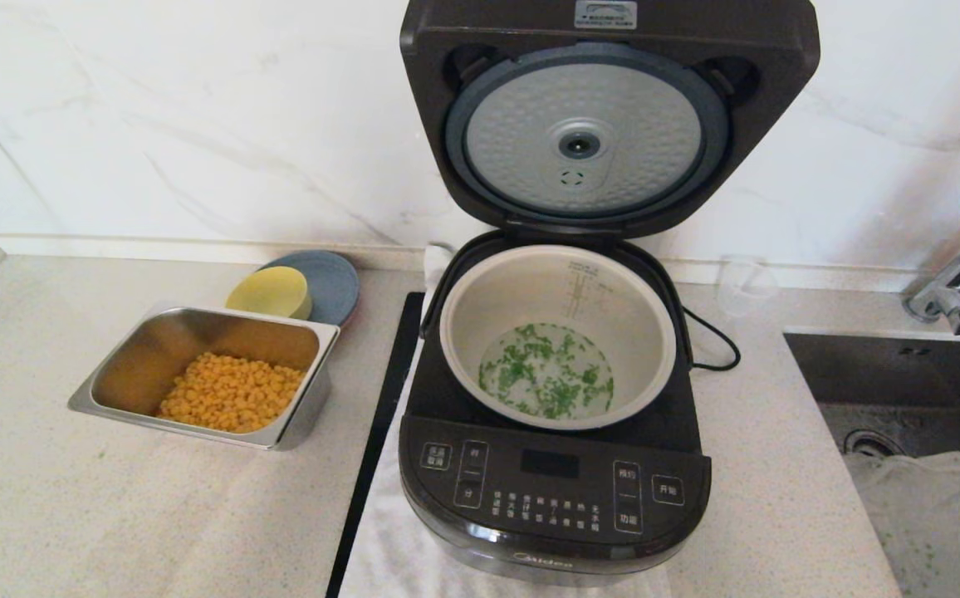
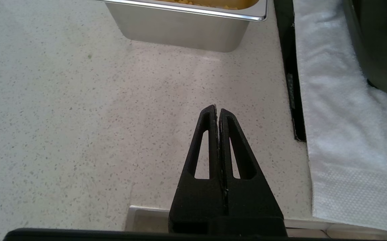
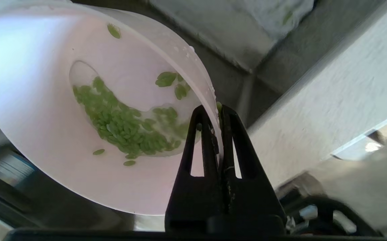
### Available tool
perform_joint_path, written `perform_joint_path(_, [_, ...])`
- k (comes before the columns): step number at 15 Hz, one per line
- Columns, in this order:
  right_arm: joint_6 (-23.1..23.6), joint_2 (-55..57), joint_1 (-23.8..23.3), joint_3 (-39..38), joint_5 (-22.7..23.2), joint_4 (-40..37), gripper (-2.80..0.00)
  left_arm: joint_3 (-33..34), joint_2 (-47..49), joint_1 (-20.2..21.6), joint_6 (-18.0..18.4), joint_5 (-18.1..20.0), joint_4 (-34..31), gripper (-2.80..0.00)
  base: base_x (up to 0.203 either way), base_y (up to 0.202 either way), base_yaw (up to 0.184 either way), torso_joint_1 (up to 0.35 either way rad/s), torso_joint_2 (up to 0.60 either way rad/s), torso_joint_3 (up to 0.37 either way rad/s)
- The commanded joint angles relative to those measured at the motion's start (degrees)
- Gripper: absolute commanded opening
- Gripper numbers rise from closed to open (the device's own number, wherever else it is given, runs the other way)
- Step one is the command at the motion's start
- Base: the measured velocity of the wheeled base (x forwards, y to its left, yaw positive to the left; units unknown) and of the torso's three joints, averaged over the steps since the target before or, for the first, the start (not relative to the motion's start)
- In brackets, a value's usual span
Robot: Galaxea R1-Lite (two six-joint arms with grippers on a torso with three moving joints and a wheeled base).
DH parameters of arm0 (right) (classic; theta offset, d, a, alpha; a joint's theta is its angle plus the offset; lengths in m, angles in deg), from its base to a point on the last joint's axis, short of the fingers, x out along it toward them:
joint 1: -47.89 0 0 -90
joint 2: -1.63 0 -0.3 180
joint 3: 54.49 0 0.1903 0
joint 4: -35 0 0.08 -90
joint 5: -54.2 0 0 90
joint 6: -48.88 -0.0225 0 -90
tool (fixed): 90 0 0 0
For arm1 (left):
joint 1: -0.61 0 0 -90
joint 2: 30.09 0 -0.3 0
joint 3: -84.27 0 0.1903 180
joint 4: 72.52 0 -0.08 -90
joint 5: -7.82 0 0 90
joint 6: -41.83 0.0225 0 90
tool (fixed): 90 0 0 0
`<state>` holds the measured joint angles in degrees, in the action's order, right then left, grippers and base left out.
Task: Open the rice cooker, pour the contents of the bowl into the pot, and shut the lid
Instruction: Fill a bowl with water from the tap
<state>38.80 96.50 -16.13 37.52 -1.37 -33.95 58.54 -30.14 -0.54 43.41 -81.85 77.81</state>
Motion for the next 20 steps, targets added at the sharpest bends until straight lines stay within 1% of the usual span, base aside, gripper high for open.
perform_joint_path(1, [0.92,7.56,-4.42,3.29,1.77,-0.29,-2.80,-0.01,-0.04,0.00,0.01,0.02,-0.03,-2.80,0.000,0.000,0.000,0.000,0.00,0.000])
perform_joint_path(3, [1.03,9.80,-6.75,5.47,2.48,-0.30,-2.80,-0.01,-0.04,0.00,0.01,0.10,-0.03,-2.80,0.000,0.000,0.000,0.000,0.00,0.000])
perform_joint_path(7, [0.95,14.65,-8.73,9.39,2.64,-0.36,-2.80,-0.01,-0.04,0.00,0.01,0.03,-0.03,-2.80,0.000,0.000,0.000,0.000,0.00,0.000])
perform_joint_path(13, [0.94,19.85,-8.88,13.43,2.41,-0.30,-2.80,-0.01,-0.04,0.00,0.01,0.02,-0.03,-2.80,0.000,0.000,0.000,0.000,0.00,0.000])
perform_joint_path(20, [0.33,24.91,-8.77,20.11,2.13,-0.56,-2.80,-0.01,-0.04,0.00,0.01,0.11,-0.03,-2.80,0.000,0.000,0.000,0.000,0.00,0.000])
